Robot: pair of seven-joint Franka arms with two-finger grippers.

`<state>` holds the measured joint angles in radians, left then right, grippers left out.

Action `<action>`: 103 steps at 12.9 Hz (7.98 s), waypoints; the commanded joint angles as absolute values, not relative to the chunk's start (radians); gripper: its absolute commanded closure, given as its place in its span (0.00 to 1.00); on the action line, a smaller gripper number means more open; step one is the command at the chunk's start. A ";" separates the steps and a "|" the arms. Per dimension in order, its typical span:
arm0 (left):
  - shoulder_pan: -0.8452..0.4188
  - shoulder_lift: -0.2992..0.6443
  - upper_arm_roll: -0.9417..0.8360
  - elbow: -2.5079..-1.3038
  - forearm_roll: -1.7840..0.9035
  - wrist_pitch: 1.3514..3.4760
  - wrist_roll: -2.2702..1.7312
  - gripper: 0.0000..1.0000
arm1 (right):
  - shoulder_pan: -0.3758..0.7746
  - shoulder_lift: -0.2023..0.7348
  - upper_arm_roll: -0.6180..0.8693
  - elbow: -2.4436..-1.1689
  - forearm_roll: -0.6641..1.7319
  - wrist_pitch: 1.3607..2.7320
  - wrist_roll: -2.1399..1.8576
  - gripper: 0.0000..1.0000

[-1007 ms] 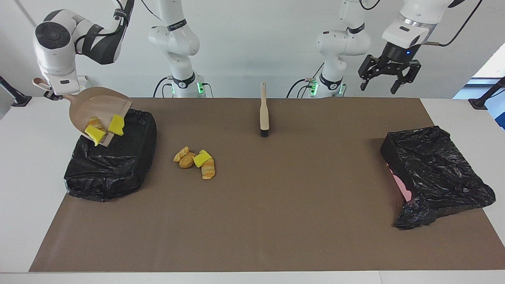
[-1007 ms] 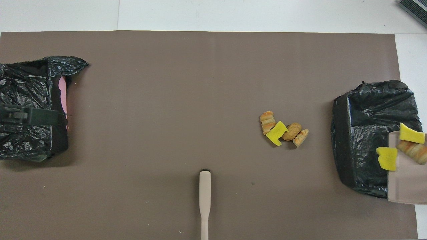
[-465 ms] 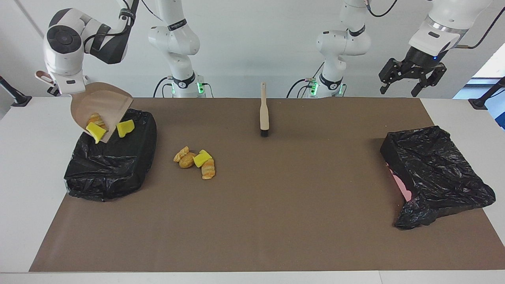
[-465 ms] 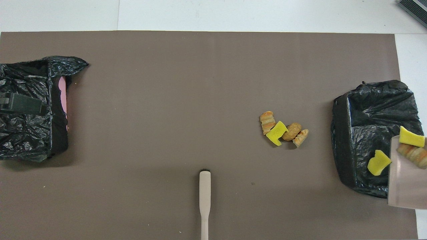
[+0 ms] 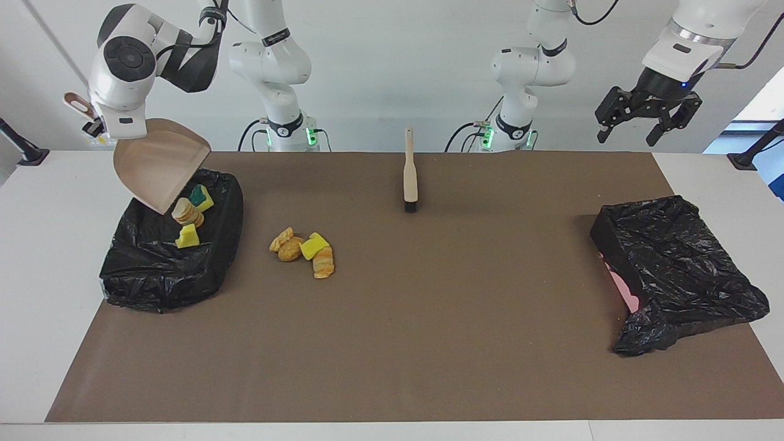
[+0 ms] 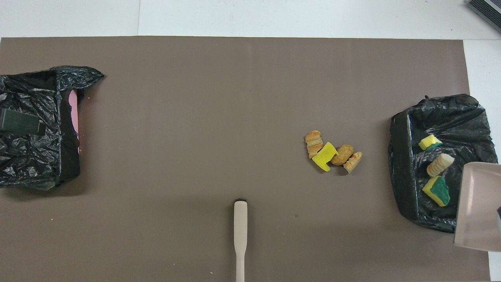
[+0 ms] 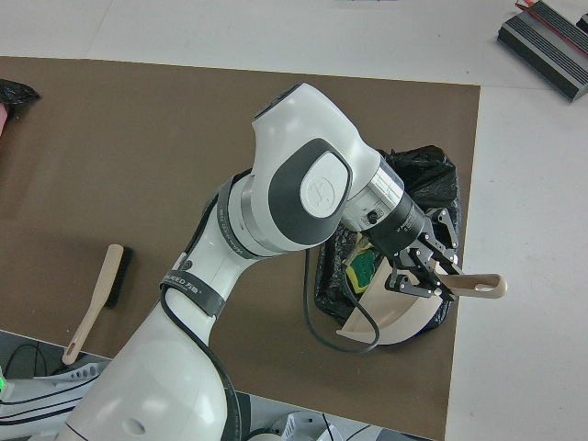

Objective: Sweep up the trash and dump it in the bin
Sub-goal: 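Tip the dustpan over the black bag with the right gripper while the left gripper withdraws, then bring the empty dustpan back beside the brown trash pieces with the right gripper, then grasp the dustpan handle with the left gripper while the right gripper releases it, then pick up the brush with the right gripper and move it beyond the trash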

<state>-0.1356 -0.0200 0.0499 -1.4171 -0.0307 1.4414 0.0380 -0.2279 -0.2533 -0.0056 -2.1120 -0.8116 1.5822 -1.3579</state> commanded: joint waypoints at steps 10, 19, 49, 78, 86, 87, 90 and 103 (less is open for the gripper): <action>-0.118 -0.044 -0.002 -1.422 -0.020 1.416 0.048 0.00 | -0.221 -0.344 -0.006 -1.990 -0.419 1.492 -1.079 1.00; -0.118 -0.044 -0.002 -1.422 -0.020 1.428 0.043 0.00 | 0.170 -0.050 0.021 -1.909 -0.078 1.716 -0.022 1.00; -0.135 0.012 -0.054 -1.448 -0.031 1.590 0.038 0.00 | 0.603 0.473 0.029 -1.580 0.152 2.068 0.589 0.00; -0.272 0.480 -0.397 -1.654 0.156 2.137 -0.538 0.18 | 0.989 -0.049 0.035 -2.393 0.344 2.232 0.704 0.25; -0.245 0.419 -0.406 -1.647 0.156 2.051 -0.448 1.00 | 0.957 -0.009 0.032 -2.347 0.307 2.182 0.687 1.00; -0.242 0.378 -0.411 -1.649 0.155 1.999 -0.392 1.00 | 0.931 -0.015 0.029 -2.332 0.299 2.140 0.693 1.00; -0.241 0.327 -0.414 -1.658 0.153 1.864 -0.160 1.00 | 0.823 -0.078 0.026 -2.296 0.195 1.979 0.680 1.00; -0.233 0.291 -0.416 -1.739 0.161 1.773 0.465 1.00 | 0.318 -0.091 0.032 -2.253 -0.289 1.827 0.417 1.00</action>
<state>-0.2339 0.3189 -0.4097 -1.6972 0.1385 1.7415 0.4465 0.3378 -0.0946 0.0165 -2.2637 -0.2232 1.8282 0.4343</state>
